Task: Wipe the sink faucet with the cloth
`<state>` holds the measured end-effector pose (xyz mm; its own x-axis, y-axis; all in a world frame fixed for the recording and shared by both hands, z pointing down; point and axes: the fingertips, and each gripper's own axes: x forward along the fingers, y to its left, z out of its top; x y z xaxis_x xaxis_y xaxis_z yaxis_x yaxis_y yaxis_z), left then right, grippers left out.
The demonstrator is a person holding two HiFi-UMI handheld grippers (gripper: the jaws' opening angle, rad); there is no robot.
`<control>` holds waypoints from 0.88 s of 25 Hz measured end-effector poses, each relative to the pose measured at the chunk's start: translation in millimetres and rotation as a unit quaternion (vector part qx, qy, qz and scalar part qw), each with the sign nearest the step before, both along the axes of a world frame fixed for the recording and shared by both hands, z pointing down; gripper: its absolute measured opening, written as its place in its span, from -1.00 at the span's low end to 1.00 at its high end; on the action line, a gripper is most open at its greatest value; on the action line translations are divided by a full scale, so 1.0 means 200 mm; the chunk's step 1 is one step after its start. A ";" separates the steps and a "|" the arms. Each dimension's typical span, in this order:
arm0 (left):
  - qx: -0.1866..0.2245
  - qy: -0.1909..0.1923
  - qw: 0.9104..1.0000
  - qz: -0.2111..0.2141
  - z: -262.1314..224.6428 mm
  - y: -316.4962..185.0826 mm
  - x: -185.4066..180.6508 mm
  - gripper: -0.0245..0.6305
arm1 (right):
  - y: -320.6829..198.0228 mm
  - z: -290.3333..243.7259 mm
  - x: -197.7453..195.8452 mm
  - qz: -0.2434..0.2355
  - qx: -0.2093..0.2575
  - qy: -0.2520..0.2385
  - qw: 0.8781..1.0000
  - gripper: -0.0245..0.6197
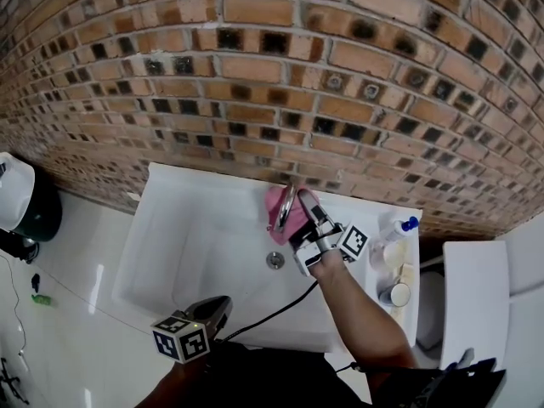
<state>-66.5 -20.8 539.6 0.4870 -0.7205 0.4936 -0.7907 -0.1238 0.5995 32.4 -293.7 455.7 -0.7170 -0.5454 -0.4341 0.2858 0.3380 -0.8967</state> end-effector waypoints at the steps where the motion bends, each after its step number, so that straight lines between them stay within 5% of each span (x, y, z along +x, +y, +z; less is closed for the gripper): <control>1: 0.000 0.000 1.000 -0.002 0.00 0.01 0.01 -0.91 | 0.01 0.00 0.00 -0.005 0.001 -0.004 1.000 -0.75; 12: 0.007 -0.001 1.000 -0.007 -0.01 0.14 0.05 -0.91 | 0.15 -0.04 0.02 -0.022 0.027 0.005 0.999 -0.75; 22: 0.022 0.005 0.999 0.032 -0.03 0.14 -0.01 -0.91 | 0.27 0.00 0.00 -0.004 0.044 0.053 0.998 -0.76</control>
